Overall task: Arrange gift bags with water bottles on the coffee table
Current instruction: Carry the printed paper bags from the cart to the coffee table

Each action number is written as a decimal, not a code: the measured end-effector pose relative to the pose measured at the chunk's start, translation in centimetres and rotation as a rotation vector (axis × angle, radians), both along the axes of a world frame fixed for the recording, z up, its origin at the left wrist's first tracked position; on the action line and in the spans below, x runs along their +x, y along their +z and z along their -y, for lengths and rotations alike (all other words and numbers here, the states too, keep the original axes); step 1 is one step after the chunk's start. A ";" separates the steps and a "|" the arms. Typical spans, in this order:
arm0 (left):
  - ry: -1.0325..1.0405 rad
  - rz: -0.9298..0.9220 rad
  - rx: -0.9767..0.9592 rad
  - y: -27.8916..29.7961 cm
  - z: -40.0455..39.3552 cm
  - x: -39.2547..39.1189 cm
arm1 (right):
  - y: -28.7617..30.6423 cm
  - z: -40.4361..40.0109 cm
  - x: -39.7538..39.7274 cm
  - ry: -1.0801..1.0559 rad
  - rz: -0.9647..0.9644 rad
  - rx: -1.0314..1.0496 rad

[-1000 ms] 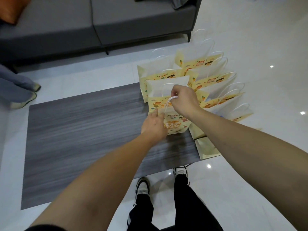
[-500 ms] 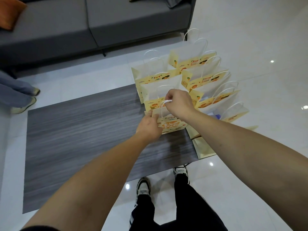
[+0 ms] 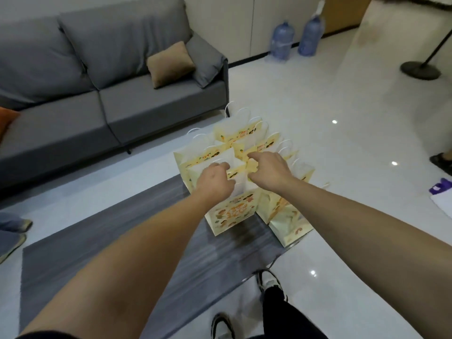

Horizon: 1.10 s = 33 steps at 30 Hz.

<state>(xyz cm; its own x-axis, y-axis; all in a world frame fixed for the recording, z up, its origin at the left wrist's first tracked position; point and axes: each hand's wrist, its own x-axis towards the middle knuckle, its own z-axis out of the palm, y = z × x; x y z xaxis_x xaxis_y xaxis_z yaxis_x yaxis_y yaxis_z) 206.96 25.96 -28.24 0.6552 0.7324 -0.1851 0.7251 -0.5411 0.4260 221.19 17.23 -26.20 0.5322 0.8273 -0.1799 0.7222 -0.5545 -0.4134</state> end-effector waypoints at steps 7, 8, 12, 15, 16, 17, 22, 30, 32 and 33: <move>-0.325 0.102 0.101 5.4 6.8 6.1 | 3.7 10.9 1.7 -0.260 0.091 -0.003; -0.374 0.105 0.118 6.2 8.1 7.0 | 4.3 12.6 2.2 -0.304 0.093 0.010; -0.573 0.114 0.213 9.2 14.3 10.7 | 6.3 20.0 4.5 -0.483 0.090 0.100; -0.667 0.132 0.259 10.9 19.3 14.1 | 7.1 25.9 6.1 -0.582 0.116 0.137; -0.705 0.141 0.271 11.3 21.6 15.3 | 7.3 28.5 6.6 -0.622 0.126 0.146; -0.748 0.143 0.281 11.5 24.1 16.5 | 7.4 31.3 7.1 -0.667 0.133 0.153; -0.979 0.156 0.287 11.4 39.5 21.6 | 7.1 47.5 8.7 -0.899 0.143 0.144; -1.369 0.204 0.273 10.5 66.5 25.4 | 6.1 73.8 6.9 -1.280 0.125 0.088; -1.456 0.209 0.265 10.4 72.4 25.6 | 6.1 79.1 5.7 -1.355 0.116 0.072; -1.495 0.209 0.259 10.4 75.0 25.5 | 6.1 81.4 5.0 -1.391 0.118 0.067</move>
<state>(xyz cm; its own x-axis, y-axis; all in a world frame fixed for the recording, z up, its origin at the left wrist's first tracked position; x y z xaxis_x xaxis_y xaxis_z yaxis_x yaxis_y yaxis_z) 232.48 -49.07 -17.87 0.7966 -0.6040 0.0265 -0.5929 -0.7718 0.2297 226.18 -64.21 -20.15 0.9232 -0.3799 -0.0589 -0.3651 -0.8184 -0.4437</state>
